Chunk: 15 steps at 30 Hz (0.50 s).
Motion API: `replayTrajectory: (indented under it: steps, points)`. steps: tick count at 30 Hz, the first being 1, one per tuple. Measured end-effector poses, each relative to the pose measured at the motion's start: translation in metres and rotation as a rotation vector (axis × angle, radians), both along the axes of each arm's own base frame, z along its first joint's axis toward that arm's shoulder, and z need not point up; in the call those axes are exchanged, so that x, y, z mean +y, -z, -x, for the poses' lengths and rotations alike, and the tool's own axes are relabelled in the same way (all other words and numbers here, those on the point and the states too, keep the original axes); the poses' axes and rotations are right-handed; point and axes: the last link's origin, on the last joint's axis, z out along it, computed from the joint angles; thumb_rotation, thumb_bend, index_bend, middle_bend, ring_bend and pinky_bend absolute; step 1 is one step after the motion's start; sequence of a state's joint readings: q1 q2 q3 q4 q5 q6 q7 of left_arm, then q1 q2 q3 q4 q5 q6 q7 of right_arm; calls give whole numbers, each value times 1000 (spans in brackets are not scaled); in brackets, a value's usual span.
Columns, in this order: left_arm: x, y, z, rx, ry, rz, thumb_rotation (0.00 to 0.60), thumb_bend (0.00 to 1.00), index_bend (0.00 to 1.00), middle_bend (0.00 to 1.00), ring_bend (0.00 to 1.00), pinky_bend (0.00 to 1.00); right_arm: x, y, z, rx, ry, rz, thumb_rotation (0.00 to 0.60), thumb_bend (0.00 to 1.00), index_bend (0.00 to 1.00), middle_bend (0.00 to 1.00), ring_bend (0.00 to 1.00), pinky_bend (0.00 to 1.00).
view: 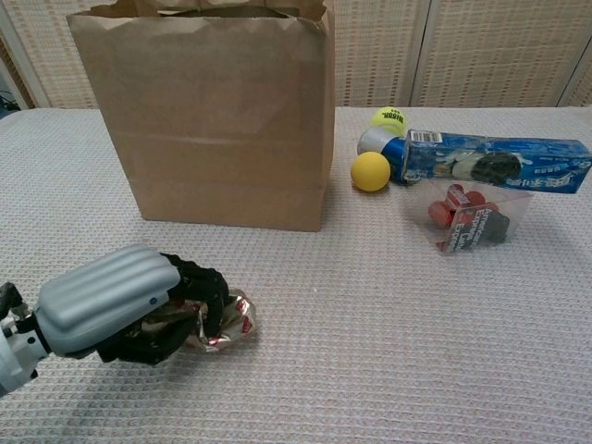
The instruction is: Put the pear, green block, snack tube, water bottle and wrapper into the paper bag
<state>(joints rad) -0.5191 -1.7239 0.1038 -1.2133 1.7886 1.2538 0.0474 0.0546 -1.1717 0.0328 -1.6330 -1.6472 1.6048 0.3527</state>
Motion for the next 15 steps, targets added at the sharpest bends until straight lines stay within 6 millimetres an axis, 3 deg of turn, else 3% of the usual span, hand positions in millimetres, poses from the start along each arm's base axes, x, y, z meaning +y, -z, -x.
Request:
replayTrajectory:
  steps: [8,15]
  points:
    - [23,-23,8,3,-43,-91,600,688,761,730,733,829,0,0,1,-3,5,-2,600,69,0,0,0,0]
    - [47,-57,25,7,-107,-210,600,688,762,730,733,829,1,0,1,-2,6,-7,600,70,0,0,0,0]
